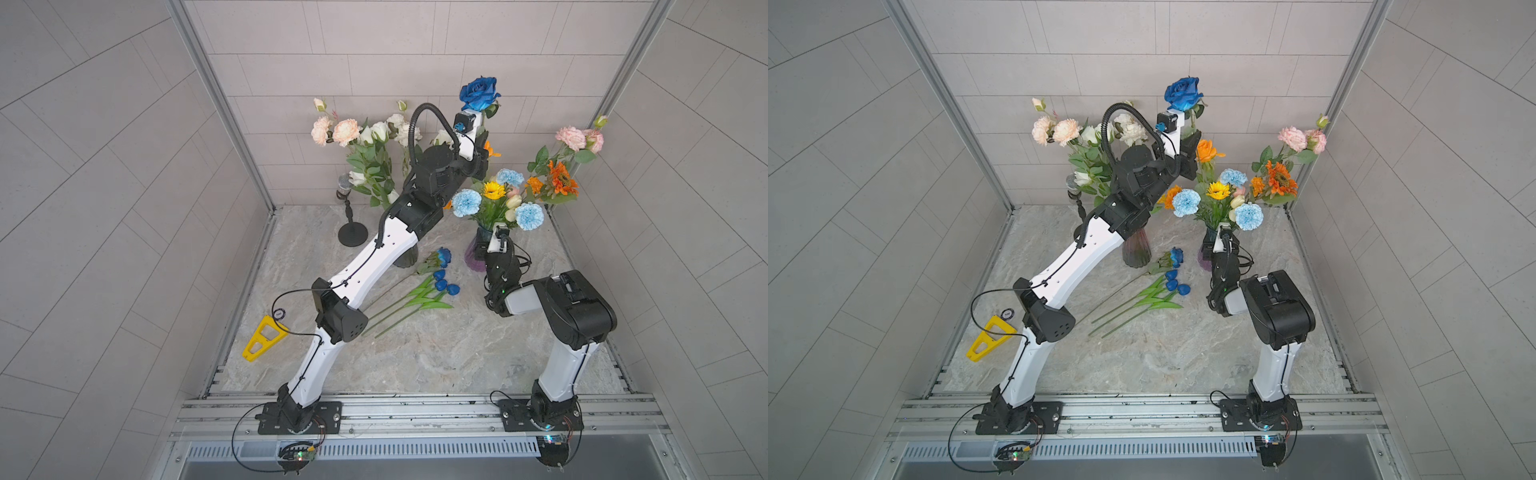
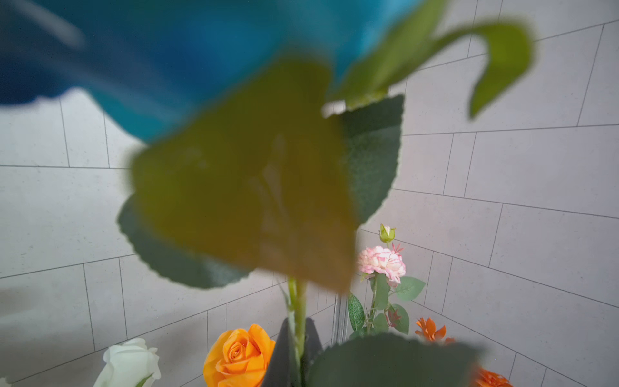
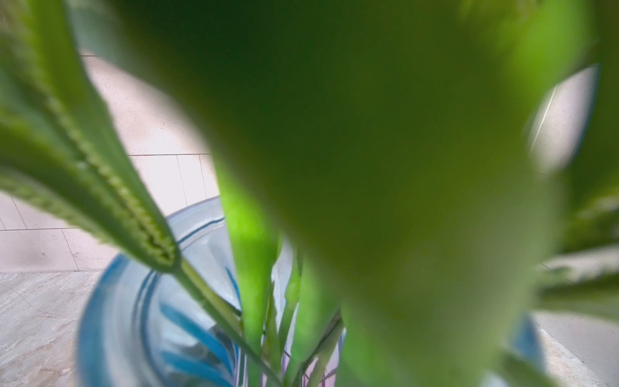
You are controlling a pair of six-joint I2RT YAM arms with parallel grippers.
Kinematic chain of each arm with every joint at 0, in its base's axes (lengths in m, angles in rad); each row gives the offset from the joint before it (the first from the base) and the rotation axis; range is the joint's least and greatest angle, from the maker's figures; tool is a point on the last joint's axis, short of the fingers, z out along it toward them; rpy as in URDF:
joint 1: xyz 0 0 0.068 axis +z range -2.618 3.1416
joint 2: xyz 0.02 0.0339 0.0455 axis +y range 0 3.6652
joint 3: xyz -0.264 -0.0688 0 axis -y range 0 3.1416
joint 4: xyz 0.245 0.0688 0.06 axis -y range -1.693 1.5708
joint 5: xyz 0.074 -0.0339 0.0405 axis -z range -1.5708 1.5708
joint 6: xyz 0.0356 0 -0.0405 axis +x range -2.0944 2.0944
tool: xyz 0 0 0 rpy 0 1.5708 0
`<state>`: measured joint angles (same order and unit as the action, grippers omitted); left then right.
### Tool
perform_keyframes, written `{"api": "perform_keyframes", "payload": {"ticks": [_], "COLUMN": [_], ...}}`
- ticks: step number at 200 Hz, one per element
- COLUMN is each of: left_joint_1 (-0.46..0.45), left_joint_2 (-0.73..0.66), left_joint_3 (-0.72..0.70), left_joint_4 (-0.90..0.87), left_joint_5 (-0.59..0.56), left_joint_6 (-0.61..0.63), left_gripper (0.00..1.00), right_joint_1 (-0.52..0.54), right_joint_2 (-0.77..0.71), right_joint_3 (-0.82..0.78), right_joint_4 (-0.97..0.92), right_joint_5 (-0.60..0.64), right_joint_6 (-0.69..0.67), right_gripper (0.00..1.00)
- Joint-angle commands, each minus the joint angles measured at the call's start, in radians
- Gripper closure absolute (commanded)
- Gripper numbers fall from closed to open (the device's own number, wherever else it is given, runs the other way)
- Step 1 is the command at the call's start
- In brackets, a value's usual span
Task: Pick out blue flowers from the vase
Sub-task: Pick up the flower from the vase.
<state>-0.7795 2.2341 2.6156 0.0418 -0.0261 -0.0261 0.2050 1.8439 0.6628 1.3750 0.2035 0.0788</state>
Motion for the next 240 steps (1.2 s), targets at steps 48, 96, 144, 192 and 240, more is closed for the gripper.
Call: {"api": "perform_keyframes", "payload": {"ticks": [48, 96, 144, 192, 240], "left_joint_1": [-0.006, -0.007, -0.009, -0.014, -0.015], "left_joint_2": [0.007, 0.028, -0.009, 0.002, 0.087], "left_joint_3": [0.027, 0.02, 0.025, 0.024, 0.005], "left_joint_4": [0.016, -0.022, 0.018, 0.03, -0.046], "left_joint_5": [0.004, 0.031, 0.01, -0.014, -0.024], "left_joint_6": [0.023, 0.037, 0.072, 0.087, 0.074], "left_gripper": [1.0, 1.0, 1.0, 1.0, 1.0], "right_joint_1": [0.007, 0.007, 0.007, 0.007, 0.007], "right_joint_2": [-0.014, -0.008, -0.011, -0.013, -0.018], "right_joint_3": [0.012, 0.015, 0.013, 0.011, 0.009], "right_joint_4": [0.039, 0.038, 0.038, 0.039, 0.038], "right_joint_5": [-0.004, -0.01, -0.009, -0.019, -0.018], "right_joint_6": [-0.019, -0.021, -0.027, -0.023, -0.031], "right_gripper": [0.33, 0.33, 0.33, 0.33, 0.33]}}
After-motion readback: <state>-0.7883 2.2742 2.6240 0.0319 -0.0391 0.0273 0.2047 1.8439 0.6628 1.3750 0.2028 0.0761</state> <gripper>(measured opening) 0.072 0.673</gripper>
